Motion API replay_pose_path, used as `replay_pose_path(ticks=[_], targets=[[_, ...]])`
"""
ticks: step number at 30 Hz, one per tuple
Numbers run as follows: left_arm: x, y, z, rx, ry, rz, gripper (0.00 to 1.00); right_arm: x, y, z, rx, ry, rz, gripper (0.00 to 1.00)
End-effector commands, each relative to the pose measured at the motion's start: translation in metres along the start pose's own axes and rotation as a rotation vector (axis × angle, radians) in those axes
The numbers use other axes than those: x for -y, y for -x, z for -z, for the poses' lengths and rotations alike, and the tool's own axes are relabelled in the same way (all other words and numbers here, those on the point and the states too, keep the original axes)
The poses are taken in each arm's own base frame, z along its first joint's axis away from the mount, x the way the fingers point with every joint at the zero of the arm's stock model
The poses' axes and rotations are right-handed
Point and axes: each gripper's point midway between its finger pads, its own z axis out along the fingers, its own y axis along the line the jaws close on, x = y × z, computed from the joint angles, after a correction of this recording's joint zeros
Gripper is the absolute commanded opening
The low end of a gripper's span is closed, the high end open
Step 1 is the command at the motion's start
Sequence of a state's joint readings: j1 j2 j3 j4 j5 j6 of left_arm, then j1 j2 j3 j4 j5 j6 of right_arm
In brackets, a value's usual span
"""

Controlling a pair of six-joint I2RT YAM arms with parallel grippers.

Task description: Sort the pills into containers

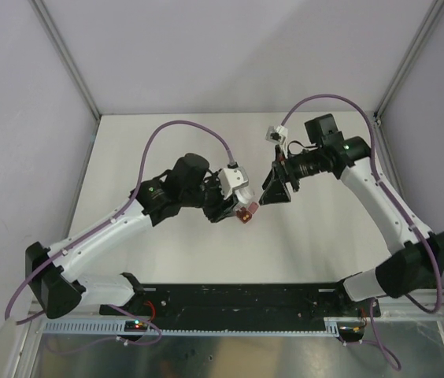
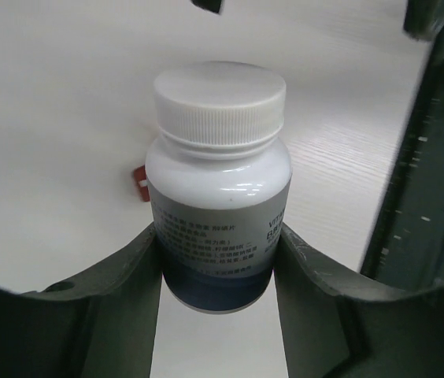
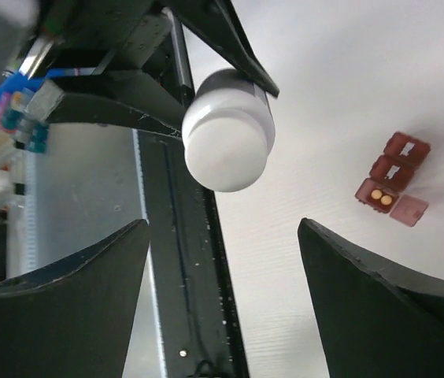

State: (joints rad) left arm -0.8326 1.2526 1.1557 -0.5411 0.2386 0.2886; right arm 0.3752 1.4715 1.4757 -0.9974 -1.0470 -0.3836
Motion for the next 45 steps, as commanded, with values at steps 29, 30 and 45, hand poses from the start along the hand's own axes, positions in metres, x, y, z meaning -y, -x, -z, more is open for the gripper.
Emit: replay_pose_path(ticks=[29, 30, 45], targets=[[0.073, 0.035, 0.040, 0.119, -0.475, 0.023, 0.00, -0.071, -0.001, -0.022, -0.045, 0.081, 0.416, 0.48], [0.072, 0.035, 0.039, 0.117, -0.468, 0.023, 0.00, -0.071, -0.001, -0.023, -0.046, 0.085, 0.409, 0.43], [0.010, 0.035, 0.016, 0.040, -0.077, 0.019, 0.00, -0.036, 0.008, -0.039, -0.034, 0.115, 0.099, 0.01]])
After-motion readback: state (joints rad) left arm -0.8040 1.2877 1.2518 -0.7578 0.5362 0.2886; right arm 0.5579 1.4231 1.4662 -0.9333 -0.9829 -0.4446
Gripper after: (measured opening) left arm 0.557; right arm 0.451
